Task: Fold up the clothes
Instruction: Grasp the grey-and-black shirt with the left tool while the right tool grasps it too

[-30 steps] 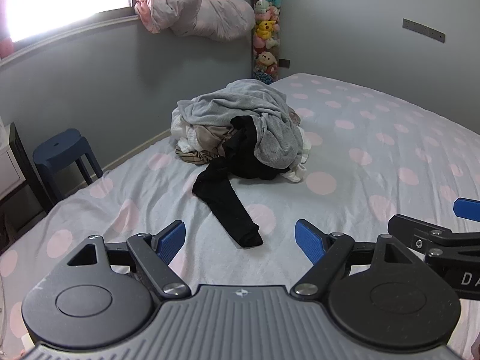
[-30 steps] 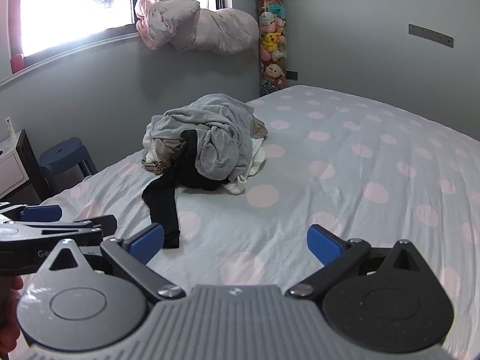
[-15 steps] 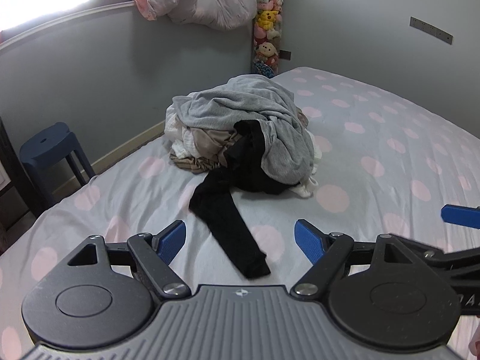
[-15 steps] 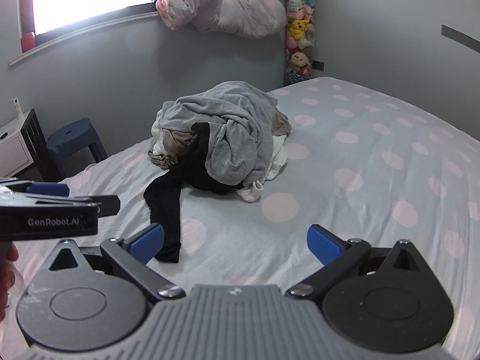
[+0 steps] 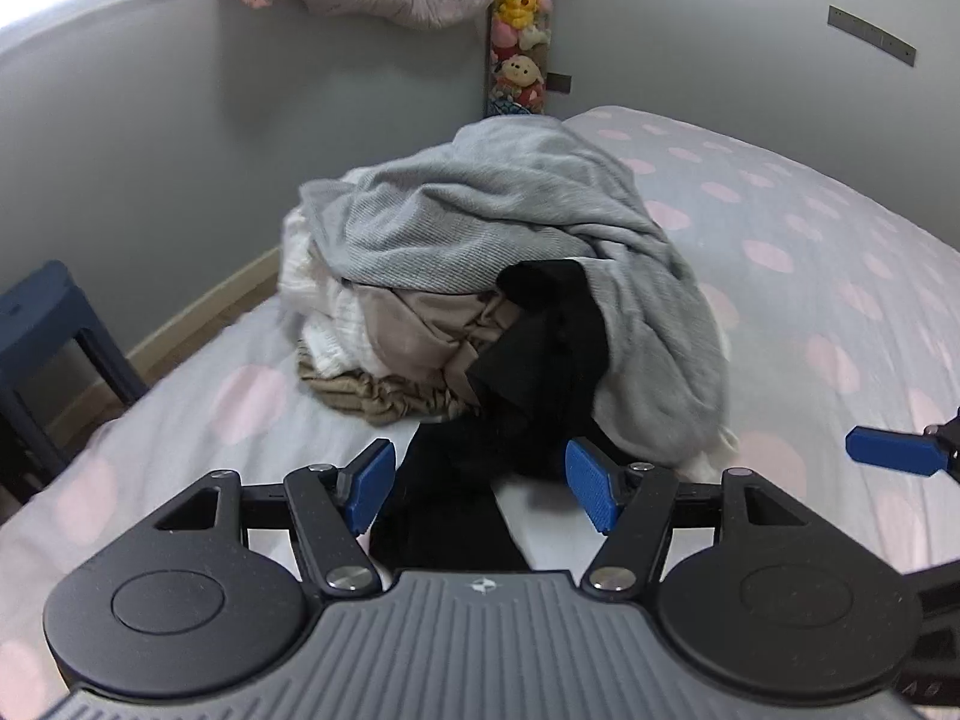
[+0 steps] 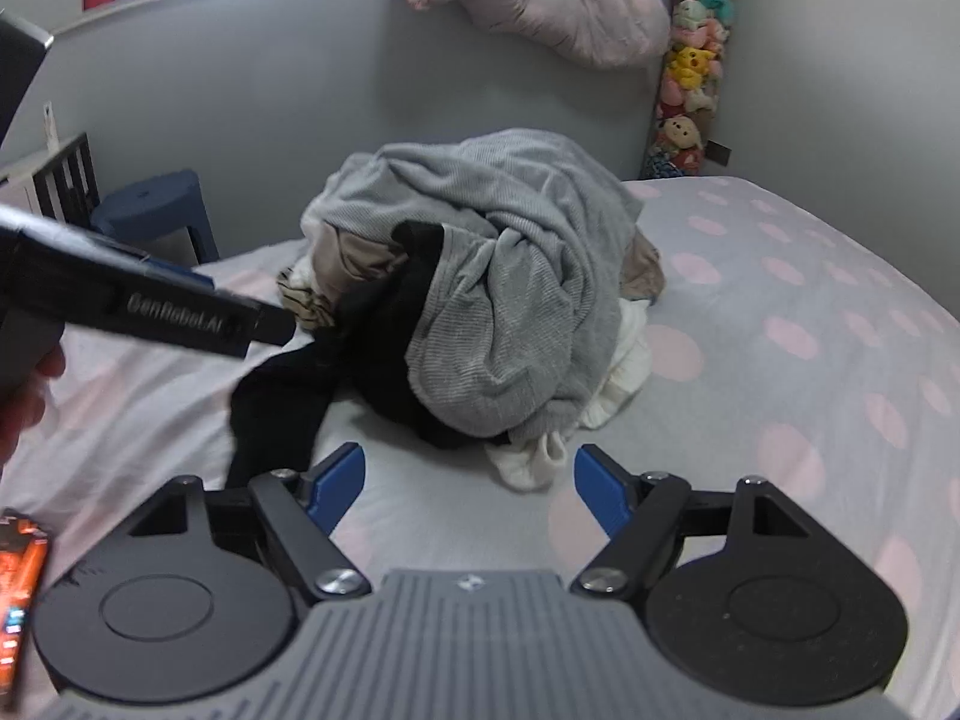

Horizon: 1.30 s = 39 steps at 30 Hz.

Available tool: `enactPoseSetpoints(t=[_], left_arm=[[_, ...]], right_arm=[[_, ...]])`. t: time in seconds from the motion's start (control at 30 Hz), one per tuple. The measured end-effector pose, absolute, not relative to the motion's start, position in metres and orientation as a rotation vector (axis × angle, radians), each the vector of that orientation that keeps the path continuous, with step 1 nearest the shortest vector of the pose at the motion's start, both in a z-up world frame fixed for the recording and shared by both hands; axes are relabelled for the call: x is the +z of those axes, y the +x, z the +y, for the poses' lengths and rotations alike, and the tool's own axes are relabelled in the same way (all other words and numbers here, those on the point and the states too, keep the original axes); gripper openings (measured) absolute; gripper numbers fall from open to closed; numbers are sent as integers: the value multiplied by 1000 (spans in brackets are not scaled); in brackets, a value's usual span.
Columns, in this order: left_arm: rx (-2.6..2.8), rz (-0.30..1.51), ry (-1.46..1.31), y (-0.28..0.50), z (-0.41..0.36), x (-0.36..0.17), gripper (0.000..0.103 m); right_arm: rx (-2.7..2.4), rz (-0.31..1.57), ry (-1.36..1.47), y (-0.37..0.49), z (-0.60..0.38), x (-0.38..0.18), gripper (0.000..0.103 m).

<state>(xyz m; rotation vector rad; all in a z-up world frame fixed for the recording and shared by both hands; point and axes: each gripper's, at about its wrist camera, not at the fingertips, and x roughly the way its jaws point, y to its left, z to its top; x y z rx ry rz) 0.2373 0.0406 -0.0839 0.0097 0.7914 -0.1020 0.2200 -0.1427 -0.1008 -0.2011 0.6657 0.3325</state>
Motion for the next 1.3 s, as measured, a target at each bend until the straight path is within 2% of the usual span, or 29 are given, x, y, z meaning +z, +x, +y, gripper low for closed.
enactPoseSetpoints(t=[0.13, 0.23, 0.3, 0.33, 0.37, 0.43, 0.5, 0.57, 0.87, 1.1, 1.2, 1.3], left_arm=[[-151, 808, -27, 260, 41, -95, 57], [-188, 819, -55, 278, 41, -104, 51], [-212, 827, -74, 289, 41, -110, 33], [-225, 831, -83, 295, 42, -113, 29], [-237, 835, -93, 301, 42, -115, 23], [-247, 831, -92, 301, 41, -115, 12], [-249, 832, -95, 299, 40, -109, 5], [-249, 825, -92, 293, 39, -98, 4], [-250, 733, -37, 241, 28, -24, 3], [-267, 623, 2, 185, 6, 42, 2], [-316, 629, 5, 164, -9, 58, 2], [-353, 645, 65, 145, -34, 61, 2]], right_arm=[[349, 650, -228, 251, -137, -117, 76], [354, 656, -211, 268, -137, -125, 61], [353, 674, -193, 277, -137, -128, 37], [352, 678, -183, 281, -138, -128, 30], [351, 677, -174, 281, -139, -127, 19], [349, 671, -159, 281, -144, -123, 6], [322, 653, -167, 278, -148, -117, 4], [281, 619, -163, 270, -158, -107, 4], [85, 443, -136, 210, -220, -25, 3], [-41, 269, -162, 127, -262, 36, 0], [-119, 164, -168, 82, -285, 69, 0], [-124, 189, -122, 49, -313, 93, 0]])
